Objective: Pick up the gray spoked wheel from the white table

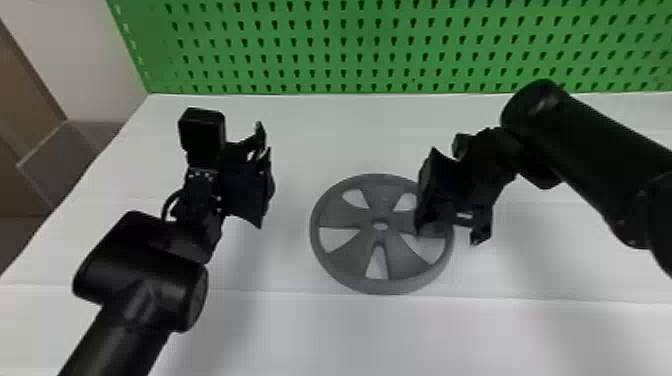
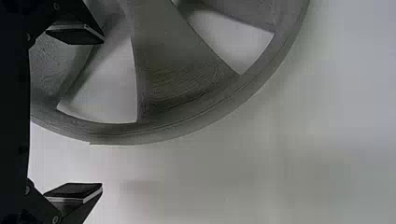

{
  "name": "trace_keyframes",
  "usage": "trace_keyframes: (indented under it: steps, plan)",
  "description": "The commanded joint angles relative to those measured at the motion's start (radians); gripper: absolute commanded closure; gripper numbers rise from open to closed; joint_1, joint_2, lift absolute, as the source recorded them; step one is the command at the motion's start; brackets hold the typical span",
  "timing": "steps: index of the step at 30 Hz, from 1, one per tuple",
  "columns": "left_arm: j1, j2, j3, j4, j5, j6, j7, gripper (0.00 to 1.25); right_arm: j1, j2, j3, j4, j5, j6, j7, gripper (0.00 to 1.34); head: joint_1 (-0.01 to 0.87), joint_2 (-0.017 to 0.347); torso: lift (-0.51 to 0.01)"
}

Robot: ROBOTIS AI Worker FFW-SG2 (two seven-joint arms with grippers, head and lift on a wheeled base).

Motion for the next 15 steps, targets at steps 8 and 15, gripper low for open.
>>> trace_keyframes:
  steps: [8, 15]
  plan:
    - [-0.004, 0.003, -0.005, 0.0, 0.002, 0.0, 0.0, 0.42, 0.002, 0.002, -0.072, 0.03, 0.034, -0.037, -0.023, 0.31, 0.779, 0.101, -0.089]
    - [-0.002, 0.006, -0.005, -0.002, 0.002, 0.0, 0.0, 0.42, 0.005, 0.002, -0.136, 0.042, 0.092, -0.057, -0.031, 0.45, 0.779, 0.101, -0.089]
